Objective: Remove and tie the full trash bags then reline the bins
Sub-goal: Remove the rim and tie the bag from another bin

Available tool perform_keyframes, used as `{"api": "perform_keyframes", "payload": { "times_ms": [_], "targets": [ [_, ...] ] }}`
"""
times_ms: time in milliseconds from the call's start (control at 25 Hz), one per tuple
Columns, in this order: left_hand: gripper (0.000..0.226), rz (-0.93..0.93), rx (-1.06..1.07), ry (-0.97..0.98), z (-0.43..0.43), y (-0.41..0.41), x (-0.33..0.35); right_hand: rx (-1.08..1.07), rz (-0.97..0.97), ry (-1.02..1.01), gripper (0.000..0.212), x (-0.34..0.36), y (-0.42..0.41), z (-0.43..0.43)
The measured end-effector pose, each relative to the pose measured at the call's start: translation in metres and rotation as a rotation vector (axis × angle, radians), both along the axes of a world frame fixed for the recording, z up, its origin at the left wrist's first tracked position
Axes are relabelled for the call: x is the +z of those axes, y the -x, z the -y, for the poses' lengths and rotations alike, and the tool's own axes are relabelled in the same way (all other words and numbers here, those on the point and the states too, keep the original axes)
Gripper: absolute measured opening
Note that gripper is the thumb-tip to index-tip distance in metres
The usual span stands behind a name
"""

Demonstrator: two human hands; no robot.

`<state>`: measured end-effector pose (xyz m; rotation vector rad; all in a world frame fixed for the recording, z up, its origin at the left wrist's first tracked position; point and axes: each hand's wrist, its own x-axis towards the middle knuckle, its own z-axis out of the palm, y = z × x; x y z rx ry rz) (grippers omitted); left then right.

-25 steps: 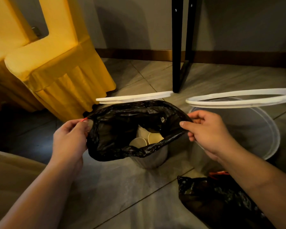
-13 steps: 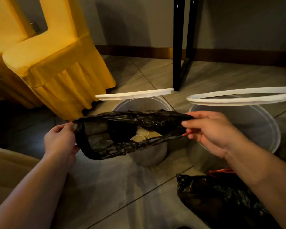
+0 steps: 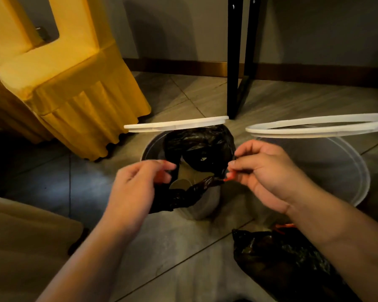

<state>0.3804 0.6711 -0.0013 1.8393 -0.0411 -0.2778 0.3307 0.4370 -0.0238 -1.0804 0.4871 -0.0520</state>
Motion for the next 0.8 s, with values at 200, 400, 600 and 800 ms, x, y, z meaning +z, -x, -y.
{"api": "perform_keyframes", "payload": {
  "times_ms": [200, 400, 600, 800],
  "targets": [
    [0.054, -0.13, -0.188, 0.049, 0.039, 0.016, -0.009, 0.132, 0.109, 0.025, 0.029, -0.006, 0.003, -0.036],
    [0.047, -0.141, -0.237, 0.034, 0.04, 0.018, -0.006, 0.269, 0.292, 0.687, 0.027, 0.004, 0.015, -0.033],
    [0.025, -0.293, -0.191, 0.156, 0.042, 0.02, 0.001, 0.334, 0.548, 1.287, 0.025, 0.016, 0.036, -0.051],
    [0.027, -0.512, -0.254, 0.186, 0.041, 0.011, 0.013, 0.251, 0.751, 1.839, 0.01, 0.016, 0.042, -0.062]
  ]
}}
